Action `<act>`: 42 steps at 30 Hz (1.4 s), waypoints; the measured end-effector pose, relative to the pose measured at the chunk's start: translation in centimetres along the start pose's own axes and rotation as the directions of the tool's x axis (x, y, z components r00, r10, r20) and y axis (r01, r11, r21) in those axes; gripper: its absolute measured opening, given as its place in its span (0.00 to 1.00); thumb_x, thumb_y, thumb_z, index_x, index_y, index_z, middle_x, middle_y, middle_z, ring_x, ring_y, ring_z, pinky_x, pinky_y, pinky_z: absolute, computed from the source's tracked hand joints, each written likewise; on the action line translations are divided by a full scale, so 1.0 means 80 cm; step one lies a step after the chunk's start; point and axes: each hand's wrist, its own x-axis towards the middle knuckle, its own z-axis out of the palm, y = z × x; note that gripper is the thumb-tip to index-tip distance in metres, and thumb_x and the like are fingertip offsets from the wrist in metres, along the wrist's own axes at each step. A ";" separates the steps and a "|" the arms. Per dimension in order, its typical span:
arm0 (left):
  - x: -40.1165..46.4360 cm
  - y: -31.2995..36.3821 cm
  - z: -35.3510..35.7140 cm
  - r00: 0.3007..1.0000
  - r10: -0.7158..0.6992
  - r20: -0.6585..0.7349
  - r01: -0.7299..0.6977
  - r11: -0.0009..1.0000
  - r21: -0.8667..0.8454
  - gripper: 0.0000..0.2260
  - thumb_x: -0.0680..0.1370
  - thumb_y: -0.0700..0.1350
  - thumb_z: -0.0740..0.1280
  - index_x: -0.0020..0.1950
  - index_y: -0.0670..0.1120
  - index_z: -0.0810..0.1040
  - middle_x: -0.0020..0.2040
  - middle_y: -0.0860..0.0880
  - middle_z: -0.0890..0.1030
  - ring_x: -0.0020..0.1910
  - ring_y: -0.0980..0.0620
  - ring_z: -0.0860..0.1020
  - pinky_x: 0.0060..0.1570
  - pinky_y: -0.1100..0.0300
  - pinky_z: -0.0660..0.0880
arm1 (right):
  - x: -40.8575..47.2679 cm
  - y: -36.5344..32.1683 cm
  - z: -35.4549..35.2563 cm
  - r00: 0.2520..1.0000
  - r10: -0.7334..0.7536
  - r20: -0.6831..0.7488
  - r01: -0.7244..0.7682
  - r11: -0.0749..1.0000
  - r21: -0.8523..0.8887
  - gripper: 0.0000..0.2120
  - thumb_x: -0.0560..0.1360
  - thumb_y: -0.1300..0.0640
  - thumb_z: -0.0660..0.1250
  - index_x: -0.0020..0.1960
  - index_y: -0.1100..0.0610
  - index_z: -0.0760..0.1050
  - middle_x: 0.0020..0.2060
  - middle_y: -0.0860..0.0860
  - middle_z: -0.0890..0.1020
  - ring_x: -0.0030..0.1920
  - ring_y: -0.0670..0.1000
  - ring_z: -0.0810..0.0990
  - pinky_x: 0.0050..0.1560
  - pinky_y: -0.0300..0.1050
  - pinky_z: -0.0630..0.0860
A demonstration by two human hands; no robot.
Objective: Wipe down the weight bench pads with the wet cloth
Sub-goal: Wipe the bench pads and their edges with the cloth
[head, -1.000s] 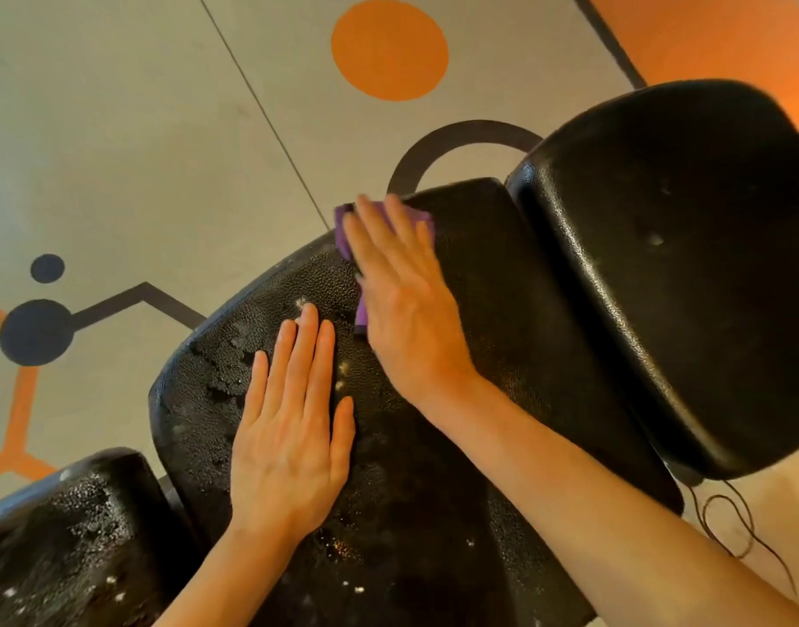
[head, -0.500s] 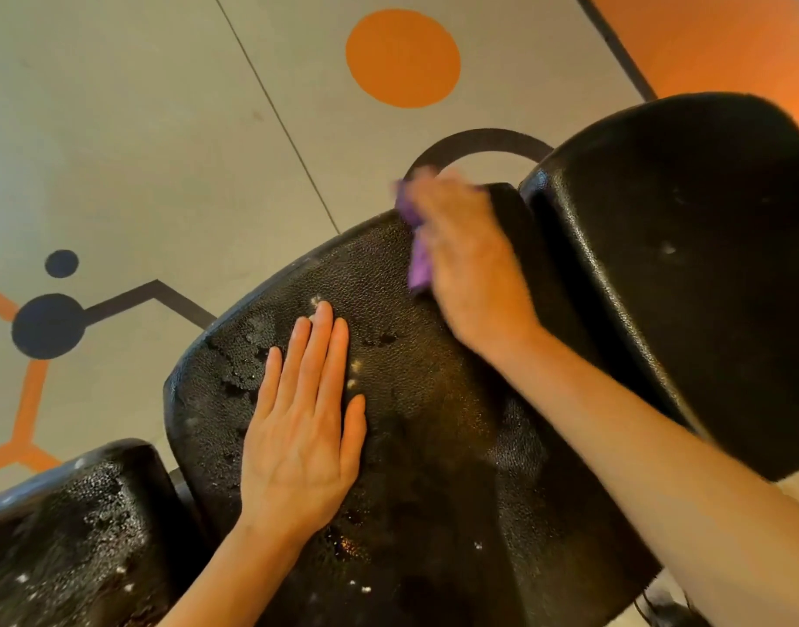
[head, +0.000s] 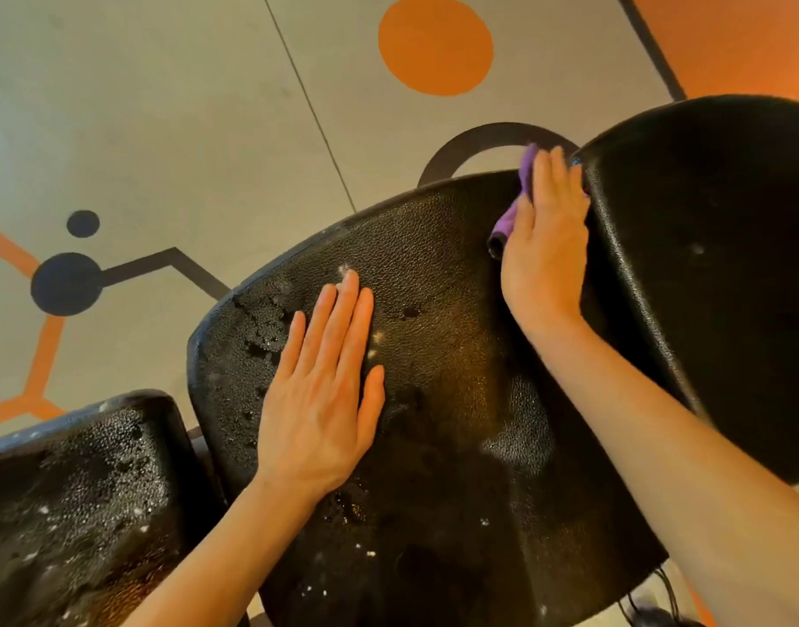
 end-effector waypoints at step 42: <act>-0.109 -0.072 -0.032 0.974 -0.213 0.079 0.204 0.973 0.111 0.30 0.83 0.55 0.51 0.81 0.42 0.49 0.81 0.44 0.48 0.80 0.48 0.50 0.79 0.52 0.48 | -0.149 -0.002 0.003 0.719 -0.534 0.446 0.629 0.772 -0.092 0.27 0.81 0.54 0.55 0.77 0.51 0.49 0.77 0.49 0.53 0.77 0.53 0.48 0.76 0.56 0.48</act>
